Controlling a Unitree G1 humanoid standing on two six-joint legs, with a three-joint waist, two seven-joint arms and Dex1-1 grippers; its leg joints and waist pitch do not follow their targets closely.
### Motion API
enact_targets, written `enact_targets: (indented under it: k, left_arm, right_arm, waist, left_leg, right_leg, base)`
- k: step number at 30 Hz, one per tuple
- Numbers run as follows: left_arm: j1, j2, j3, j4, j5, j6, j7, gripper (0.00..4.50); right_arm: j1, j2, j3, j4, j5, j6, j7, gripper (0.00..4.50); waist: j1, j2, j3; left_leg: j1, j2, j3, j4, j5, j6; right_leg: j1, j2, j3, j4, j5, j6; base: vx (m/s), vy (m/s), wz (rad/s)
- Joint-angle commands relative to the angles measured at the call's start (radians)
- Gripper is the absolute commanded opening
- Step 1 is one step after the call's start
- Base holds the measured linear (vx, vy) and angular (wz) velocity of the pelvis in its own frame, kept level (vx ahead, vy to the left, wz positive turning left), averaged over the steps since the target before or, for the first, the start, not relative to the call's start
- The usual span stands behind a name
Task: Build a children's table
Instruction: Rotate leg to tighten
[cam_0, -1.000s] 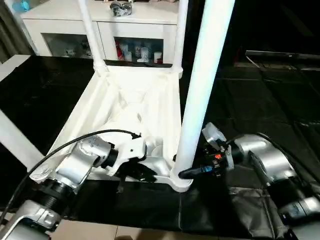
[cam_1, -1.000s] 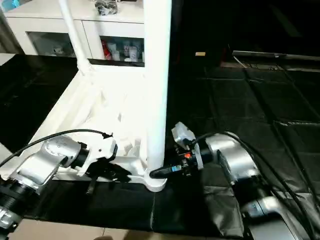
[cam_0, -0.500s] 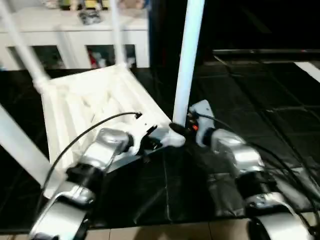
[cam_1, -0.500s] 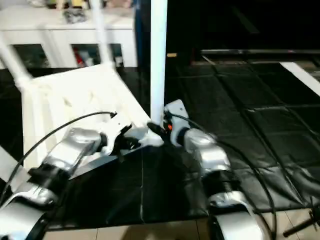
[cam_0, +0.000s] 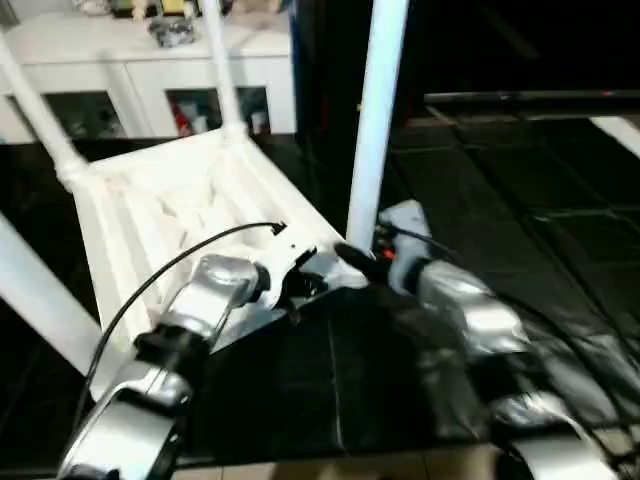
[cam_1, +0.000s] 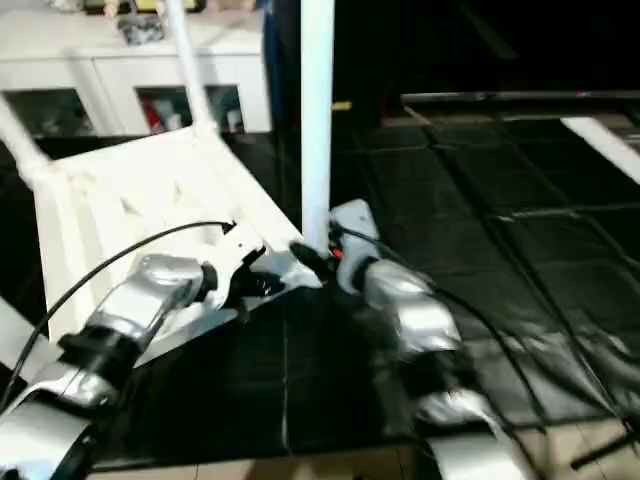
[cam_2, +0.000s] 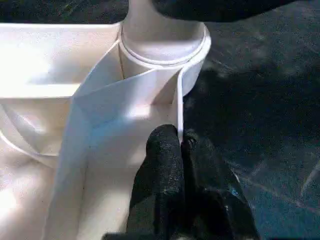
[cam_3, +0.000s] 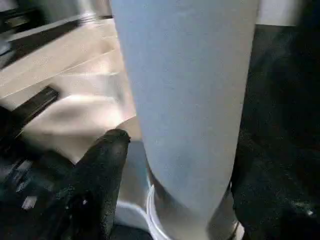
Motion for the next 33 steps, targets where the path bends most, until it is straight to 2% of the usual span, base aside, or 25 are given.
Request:
enact_targets:
  k: [1,2,3,4,5,6,7,8,9,11,13,15,18,21,22,24,26,27,31,32,33]
  left_arm:
    - [-0.007,0.006,-0.018,-0.048,-0.019,-0.068,-0.048,0.00]
    - [0.006,0.029,-0.029,-0.071,-0.028,-0.077,-0.100,0.00]
    - [0.012,0.041,-0.036,-0.082,-0.030,-0.087,-0.126,0.00]
    - [0.020,0.057,-0.046,-0.094,-0.030,-0.102,-0.158,0.00]
    - [0.021,0.059,-0.047,-0.095,-0.030,-0.103,-0.161,0.00]
    - [0.031,0.081,-0.061,-0.109,-0.027,-0.119,-0.204,0.00]
    - [0.033,0.084,-0.062,-0.110,-0.026,-0.121,-0.209,0.00]
    - [0.041,0.099,-0.070,-0.123,-0.028,-0.129,-0.239,0.00]
    - [0.043,0.101,-0.071,-0.126,-0.029,-0.129,-0.245,0.00]
    - [0.054,0.122,-0.079,-0.145,-0.041,-0.139,-0.290,0.00]
    - [0.061,0.138,-0.085,-0.157,-0.046,-0.144,-0.316,0.00]
    - [0.071,0.163,-0.096,-0.172,-0.052,-0.157,-0.358,0.00]
    - [0.084,0.194,-0.112,-0.191,-0.054,-0.172,-0.413,0.00]
    - [0.093,0.212,-0.122,-0.207,-0.057,-0.181,-0.449,0.00]
    - [0.101,0.225,-0.134,-0.223,-0.058,-0.185,-0.473,0.00]
    - [0.109,0.236,-0.144,-0.237,-0.055,-0.192,-0.491,0.00]
    - [0.113,0.242,-0.150,-0.247,-0.054,-0.195,-0.502,0.00]
    - [0.116,0.244,-0.152,-0.252,-0.053,-0.196,-0.503,0.00]
    - [0.101,0.235,-0.148,-0.219,-0.031,-0.208,-0.459,0.00]
    - [0.091,0.226,-0.143,-0.195,-0.015,-0.221,-0.425,0.00]
    - [0.091,0.226,-0.143,-0.195,-0.015,-0.221,-0.425,0.00]
  right_arm:
    - [0.025,-0.009,0.073,-0.019,0.029,0.016,0.119,3.64]
    - [0.039,-0.056,0.076,-0.042,0.045,0.007,0.197,3.77]
    - [0.046,-0.080,0.080,-0.054,0.053,0.000,0.238,3.88]
    - [0.055,-0.109,0.085,-0.067,0.060,-0.003,0.284,4.01]
    - [0.055,-0.112,0.085,-0.069,0.061,-0.002,0.289,4.01]
    - [0.064,-0.158,0.091,-0.085,0.066,0.000,0.353,4.09]
    - [0.064,-0.163,0.092,-0.086,0.066,0.001,0.360,4.20]
    - [0.070,-0.197,0.098,-0.097,0.068,0.001,0.406,4.31]
    - [0.071,-0.203,0.098,-0.099,0.069,0.001,0.415,4.39]
    - [0.073,-0.239,0.103,-0.110,0.075,0.005,0.462,4.46]
    - [0.075,-0.261,0.108,-0.118,0.076,-0.006,0.489,4.48]
    - [0.081,-0.294,0.126,-0.143,0.084,-0.004,0.543,4.48]
    - [0.086,-0.332,0.155,-0.172,0.103,0.002,0.634,4.48]
    - [0.081,-0.341,0.166,-0.179,0.118,0.012,0.684,4.48]
    - [0.075,-0.346,0.179,-0.179,0.123,0.017,0.719,4.48]
    - [0.062,-0.339,0.187,-0.164,0.116,0.002,0.728,4.48]
    - [0.045,-0.330,0.193,-0.141,0.109,-0.012,0.729,4.48]
    - [0.041,-0.330,0.198,-0.135,0.104,-0.024,0.731,4.48]
    - [0.040,-0.346,0.204,-0.143,0.083,-0.055,0.715,4.48]
    - [0.047,-0.359,0.202,-0.150,0.076,-0.051,0.707,4.48]
    - [0.047,-0.359,0.202,-0.150,0.076,-0.051,0.707,4.48]
  waist:
    - [0.014,-0.009,-0.072]
    - [0.021,-0.014,-0.080]
    - [0.027,-0.014,-0.082]
    - [0.038,-0.010,-0.081]
    - [0.047,-0.011,-0.084]
    - [0.052,-0.013,-0.086]
    - [0.060,-0.013,-0.090]
    - [0.068,-0.015,-0.084]
    - [0.071,-0.013,-0.084]
    - [0.078,-0.013,-0.074]
    - [0.080,-0.016,-0.070]
    - [0.079,-0.019,-0.070]
    - [0.078,-0.014,-0.065]
    - [0.077,-0.017,-0.066]
    - [0.079,-0.021,-0.068]
    - [0.079,-0.021,-0.068]
    - [0.081,-0.021,-0.070]
    - [0.080,-0.024,-0.070]
    - [0.086,-0.026,-0.069]
    - [0.087,-0.033,-0.069]
    - [0.090,-0.032,-0.069]
  left_leg:
    - [-0.017,-0.006,0.031,-0.064,-0.189,0.098]
    - [-0.026,-0.007,0.033,-0.058,-0.129,0.110]
    - [-0.030,-0.007,0.033,-0.054,-0.086,0.120]
    - [-0.027,-0.005,0.037,-0.049,-0.047,0.140]
    - [-0.032,-0.004,0.039,-0.043,-0.013,0.150]
    - [-0.035,-0.005,0.039,-0.041,0.009,0.153]
    - [-0.034,-0.005,0.037,-0.037,0.029,0.157]
    - [-0.037,-0.004,0.040,-0.036,0.024,0.168]
    - [-0.035,-0.002,0.041,-0.037,0.007,0.164]
    - [-0.031,0.003,0.045,-0.045,-0.088,0.124]
    - [-0.023,0.005,0.048,-0.050,-0.143,0.094]
    - [-0.023,0.006,0.049,-0.053,-0.165,0.081]
    - [-0.022,0.004,0.049,-0.055,-0.201,0.075]
    - [-0.021,0.005,0.048,-0.056,-0.204,0.075]
    - [-0.020,0.006,0.049,-0.055,-0.190,0.076]
    - [-0.023,0.007,0.049,-0.054,-0.168,0.078]
    - [-0.020,0.007,0.051,-0.052,-0.154,0.078]
    - [-0.022,0.007,0.051,-0.052,-0.150,0.078]
    - [-0.021,0.005,0.053,-0.050,-0.138,0.077]
    - [-0.022,0.004,0.054,-0.050,-0.136,0.077]
    - [-0.020,0.005,0.055,-0.050,-0.140,0.075]
  right_leg:
    - [0.057,-0.034,0.051,-0.049,-0.255,-0.208]
    - [0.067,-0.033,0.054,-0.034,-0.194,-0.221]
    - [0.066,-0.032,0.056,-0.025,-0.149,-0.231]
    - [0.057,-0.030,0.058,-0.019,-0.093,-0.251]
    - [0.061,-0.028,0.058,-0.009,-0.048,-0.262]
    - [0.061,-0.028,0.059,-0.005,-0.026,-0.263]
    - [0.061,-0.027,0.058,0.000,-0.004,-0.264]
    - [0.054,-0.024,0.057,0.000,-0.019,-0.266]
    - [0.052,-0.024,0.057,-0.002,-0.047,-0.262]
    - [0.047,-0.026,0.060,-0.016,-0.192,-0.229]
    - [0.041,-0.025,0.065,-0.024,-0.266,-0.205]
    - [0.041,-0.024,0.068,-0.025,-0.299,-0.189]
    - [0.037,-0.022,0.071,-0.031,-0.350,-0.170]
    - [0.039,-0.025,0.073,-0.031,-0.350,-0.174]
    - [0.039,-0.025,0.074,-0.027,-0.335,-0.183]
    - [0.038,-0.024,0.076,-0.023,-0.307,-0.194]
    - [0.035,-0.023,0.078,-0.018,-0.279,-0.210]
    - [0.036,-0.023,0.079,-0.017,-0.274,-0.212]
    - [0.035,-0.021,0.085,-0.013,-0.263,-0.214]
    - [0.036,-0.019,0.086,-0.012,-0.265,-0.210]
    - [0.035,-0.020,0.087,-0.013,-0.270,-0.207]
  base:
    - [0.057,-0.053,0.07]
    - [0.057,-0.053,0.07]
    - [0.051,-0.054,0.03]
    - [0.000,0.000,0.00]
    - [0.000,0.000,0.00]
    - [0.000,0.000,0.00]
    - [0.000,0.000,0.00]
    - [0.000,0.000,0.00]
    - [0.000,0.000,0.00]
    - [0.000,0.000,0.00]
    - [0.000,0.000,0.00]
    - [0.000,0.000,0.00]
    - [0.000,0.000,0.00]
    - [0.000,0.000,0.00]
    - [0.000,0.000,0.00]
    - [0.000,0.000,0.00]
    - [0.000,0.000,0.00]
    - [0.000,0.000,0.00]
    - [0.000,0.000,0.00]
    - [0.000,0.000,0.00]
    - [0.000,0.000,0.00]
